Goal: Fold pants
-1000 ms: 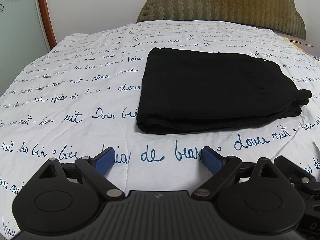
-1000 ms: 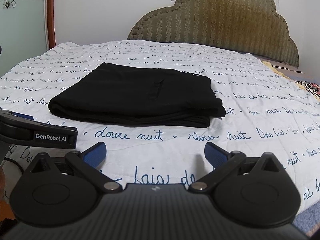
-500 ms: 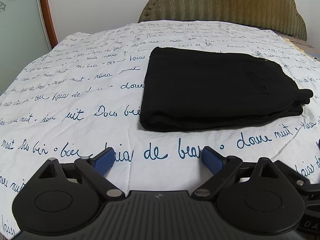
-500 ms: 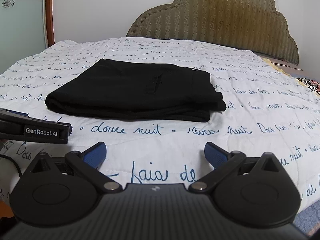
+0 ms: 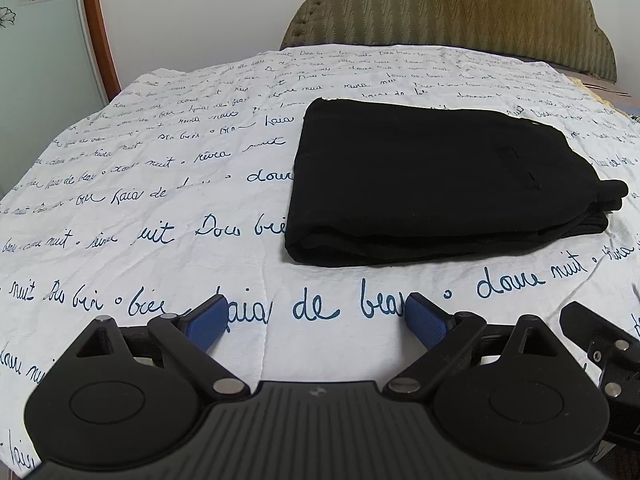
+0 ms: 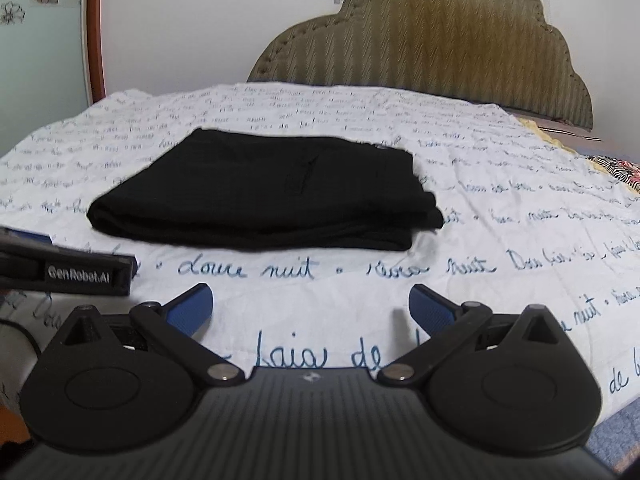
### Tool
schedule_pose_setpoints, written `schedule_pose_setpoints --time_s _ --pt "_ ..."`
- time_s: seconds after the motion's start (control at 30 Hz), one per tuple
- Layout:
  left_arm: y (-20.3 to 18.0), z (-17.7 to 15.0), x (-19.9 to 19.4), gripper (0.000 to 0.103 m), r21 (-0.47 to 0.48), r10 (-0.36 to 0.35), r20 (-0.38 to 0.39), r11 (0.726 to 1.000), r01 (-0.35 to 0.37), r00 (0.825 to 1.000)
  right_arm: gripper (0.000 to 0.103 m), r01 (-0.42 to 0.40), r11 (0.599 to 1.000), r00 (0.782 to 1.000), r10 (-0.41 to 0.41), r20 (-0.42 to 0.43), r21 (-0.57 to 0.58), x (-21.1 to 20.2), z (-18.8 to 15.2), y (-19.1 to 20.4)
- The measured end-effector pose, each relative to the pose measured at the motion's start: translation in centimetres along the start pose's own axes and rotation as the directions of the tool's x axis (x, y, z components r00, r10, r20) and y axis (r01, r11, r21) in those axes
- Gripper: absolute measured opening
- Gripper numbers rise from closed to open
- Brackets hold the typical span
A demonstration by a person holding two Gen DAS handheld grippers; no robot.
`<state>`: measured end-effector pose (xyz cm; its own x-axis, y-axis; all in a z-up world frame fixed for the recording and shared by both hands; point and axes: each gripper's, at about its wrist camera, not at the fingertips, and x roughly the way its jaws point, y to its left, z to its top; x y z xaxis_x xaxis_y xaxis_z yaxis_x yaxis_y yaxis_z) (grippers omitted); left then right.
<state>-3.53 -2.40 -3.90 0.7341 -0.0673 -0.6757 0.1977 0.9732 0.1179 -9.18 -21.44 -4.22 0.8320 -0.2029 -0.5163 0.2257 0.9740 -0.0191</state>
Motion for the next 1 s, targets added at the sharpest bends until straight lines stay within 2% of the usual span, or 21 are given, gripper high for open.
schedule_pose_setpoints --time_s 0.77,1.0 --pt "0.1 0.0 -0.2 0.096 0.005 0.006 0.007 1.0 -0.006 1.0 0.103 -0.001 1.0 1.0 0.001 0.0 -0.01 -0.02 0.04 0.22" --pt "0.05 0.1 -0.56 0.096 0.039 0.042 0.049 0.998 -0.044 0.998 0.103 0.0 1.0 1.0 0.0 0.0 -0.01 0.01 0.03 0.22"
